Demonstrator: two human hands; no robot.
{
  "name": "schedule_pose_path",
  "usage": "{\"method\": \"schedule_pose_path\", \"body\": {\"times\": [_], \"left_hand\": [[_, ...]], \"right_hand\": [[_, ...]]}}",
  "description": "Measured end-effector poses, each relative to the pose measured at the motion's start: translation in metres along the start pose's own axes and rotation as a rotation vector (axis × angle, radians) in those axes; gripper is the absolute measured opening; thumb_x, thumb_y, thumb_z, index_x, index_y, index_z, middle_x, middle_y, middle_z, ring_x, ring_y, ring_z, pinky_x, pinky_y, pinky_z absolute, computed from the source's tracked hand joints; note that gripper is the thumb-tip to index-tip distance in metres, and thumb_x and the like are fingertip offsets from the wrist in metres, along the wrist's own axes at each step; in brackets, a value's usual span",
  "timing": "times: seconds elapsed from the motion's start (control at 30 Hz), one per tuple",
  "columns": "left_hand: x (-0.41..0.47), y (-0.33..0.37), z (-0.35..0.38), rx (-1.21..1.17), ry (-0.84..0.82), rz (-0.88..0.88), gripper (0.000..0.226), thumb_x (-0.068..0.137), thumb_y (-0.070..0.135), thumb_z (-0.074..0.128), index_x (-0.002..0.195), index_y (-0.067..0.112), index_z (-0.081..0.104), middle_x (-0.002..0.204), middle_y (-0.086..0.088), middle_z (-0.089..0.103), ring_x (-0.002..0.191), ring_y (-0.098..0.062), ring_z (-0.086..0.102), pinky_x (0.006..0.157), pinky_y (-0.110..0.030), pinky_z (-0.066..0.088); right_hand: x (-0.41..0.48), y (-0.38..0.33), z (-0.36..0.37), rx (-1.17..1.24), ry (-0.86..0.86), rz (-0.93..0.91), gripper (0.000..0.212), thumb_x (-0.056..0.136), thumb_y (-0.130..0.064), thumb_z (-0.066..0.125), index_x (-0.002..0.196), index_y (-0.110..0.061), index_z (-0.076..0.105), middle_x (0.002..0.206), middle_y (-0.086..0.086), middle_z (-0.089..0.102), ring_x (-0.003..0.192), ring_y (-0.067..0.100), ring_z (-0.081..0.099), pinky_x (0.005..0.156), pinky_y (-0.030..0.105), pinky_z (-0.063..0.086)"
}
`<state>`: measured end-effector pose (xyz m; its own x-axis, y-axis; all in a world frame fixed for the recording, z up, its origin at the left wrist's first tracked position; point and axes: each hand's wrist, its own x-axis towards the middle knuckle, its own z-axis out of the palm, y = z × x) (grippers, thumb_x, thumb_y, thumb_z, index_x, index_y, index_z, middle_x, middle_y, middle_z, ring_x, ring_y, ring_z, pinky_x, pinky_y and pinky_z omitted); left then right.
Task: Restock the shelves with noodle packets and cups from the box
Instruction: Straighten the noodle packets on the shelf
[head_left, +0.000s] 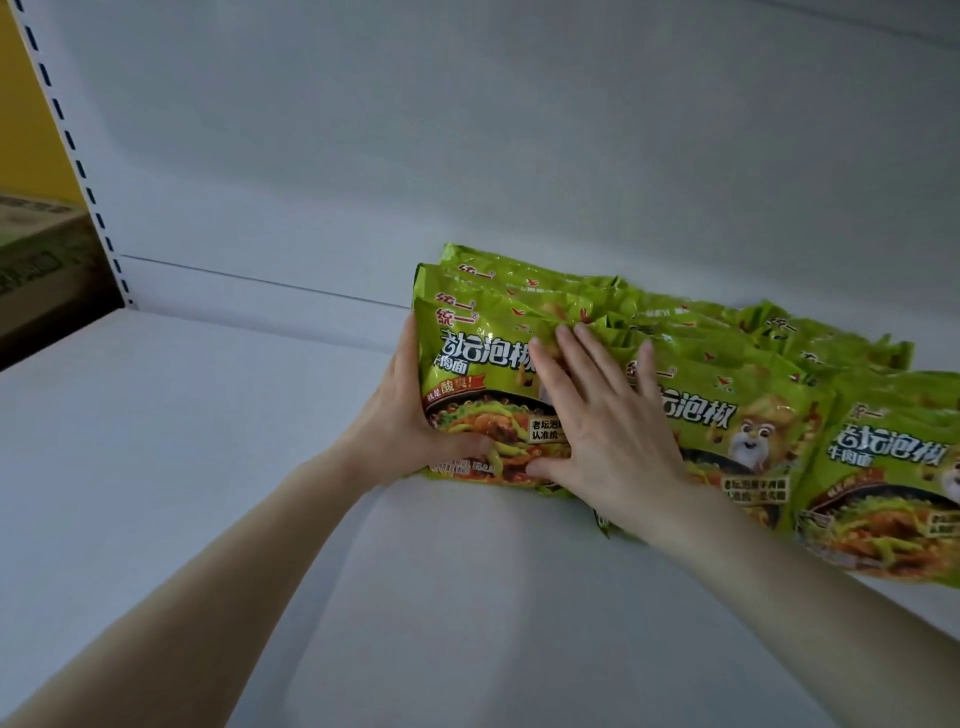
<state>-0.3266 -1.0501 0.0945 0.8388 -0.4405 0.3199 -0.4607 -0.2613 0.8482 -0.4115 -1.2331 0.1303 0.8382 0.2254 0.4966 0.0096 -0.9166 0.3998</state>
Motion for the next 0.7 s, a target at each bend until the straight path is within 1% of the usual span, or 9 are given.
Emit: {"method": "schedule_pose_path", "body": {"times": [0.07,0.17,0.23,0.27,0.37,0.43,0.53,0.63,0.7], "left_hand": [[0.005,0.0,0.002,-0.027,-0.012,0.032,0.112,0.056,0.021,0.087,0.137,0.035,0.011,0.116,0.022,0.052,0.1,0.012,0.056,0.074,-0.005,0.046],[0.003,-0.003,0.004,-0.01,0.019,0.029,0.115,0.058,0.021,0.087,0.141,0.032,0.009,0.117,0.022,0.052,0.098,0.017,0.054,0.072,-0.002,0.044],[-0.004,0.0,0.005,0.02,0.064,0.013,0.131,0.052,0.04,0.087,0.146,0.033,-0.005,0.138,0.011,0.042,0.121,0.001,0.047,0.093,-0.022,0.047],[-0.008,0.004,0.006,0.086,0.107,0.0,0.135,0.051,0.045,0.086,0.145,0.034,-0.01,0.149,0.003,0.029,0.135,-0.011,0.035,0.104,-0.035,0.04],[-0.028,0.02,0.013,0.347,0.271,0.015,0.123,0.062,0.036,0.083,0.143,0.036,-0.01,0.156,-0.014,-0.002,0.144,-0.026,0.003,0.111,-0.045,0.02],[-0.04,0.023,0.019,0.61,0.347,0.246,0.101,0.071,0.041,0.074,0.145,0.028,0.007,0.153,-0.022,0.003,0.141,-0.035,0.003,0.107,-0.055,0.019],[-0.042,0.02,0.035,0.909,0.267,0.47,0.07,0.078,0.052,0.052,0.139,0.024,0.03,0.148,-0.019,0.015,0.137,-0.037,0.013,0.099,-0.064,0.024],[-0.039,0.022,0.053,1.011,0.186,0.532,0.068,0.075,0.042,0.067,0.135,0.027,0.038,0.147,-0.016,0.022,0.137,-0.032,0.018,0.097,-0.067,0.029],[-0.037,0.02,0.059,1.037,0.177,0.512,0.065,0.075,0.038,0.068,0.133,0.026,0.041,0.147,-0.017,0.025,0.137,-0.032,0.02,0.096,-0.068,0.029]], "right_hand": [[0.001,0.002,0.004,-0.009,0.01,0.004,0.123,0.039,-0.066,0.079,0.138,-0.011,0.033,0.136,0.017,0.05,0.127,0.031,0.047,0.097,0.058,0.021],[0.002,0.002,0.005,0.019,0.011,0.005,0.122,0.041,-0.063,0.081,0.14,-0.011,0.033,0.138,0.017,0.048,0.128,0.031,0.045,0.098,0.058,0.019],[0.002,0.002,0.004,0.046,0.009,-0.002,0.121,0.043,-0.062,0.081,0.141,-0.011,0.031,0.14,0.017,0.046,0.131,0.03,0.041,0.099,0.058,0.017],[0.001,0.003,0.003,0.067,0.018,-0.016,0.12,0.045,-0.061,0.081,0.142,-0.012,0.028,0.142,0.017,0.042,0.134,0.028,0.036,0.1,0.057,0.016],[-0.008,0.012,-0.008,0.221,0.095,-0.048,0.107,0.061,-0.05,0.077,0.143,-0.014,0.02,0.149,0.015,0.03,0.139,0.02,0.016,0.104,0.056,0.008],[-0.026,0.024,-0.016,0.273,0.157,-0.008,0.086,0.071,-0.041,0.073,0.139,-0.013,0.029,0.147,0.017,0.034,0.136,0.023,0.019,0.104,0.056,0.012],[-0.068,0.044,-0.009,0.233,0.132,0.069,0.07,0.073,-0.045,0.06,0.132,-0.016,0.038,0.143,0.017,0.039,0.134,0.026,0.025,0.101,0.057,0.021],[-0.093,0.056,0.008,0.195,0.056,0.117,0.072,0.074,-0.058,0.045,0.135,-0.02,0.036,0.146,0.012,0.035,0.135,0.026,0.023,0.099,0.058,0.02],[-0.092,0.059,0.017,0.189,0.091,0.121,0.073,0.073,-0.056,0.051,0.135,-0.019,0.036,0.145,0.011,0.034,0.135,0.027,0.023,0.099,0.058,0.018]]}}
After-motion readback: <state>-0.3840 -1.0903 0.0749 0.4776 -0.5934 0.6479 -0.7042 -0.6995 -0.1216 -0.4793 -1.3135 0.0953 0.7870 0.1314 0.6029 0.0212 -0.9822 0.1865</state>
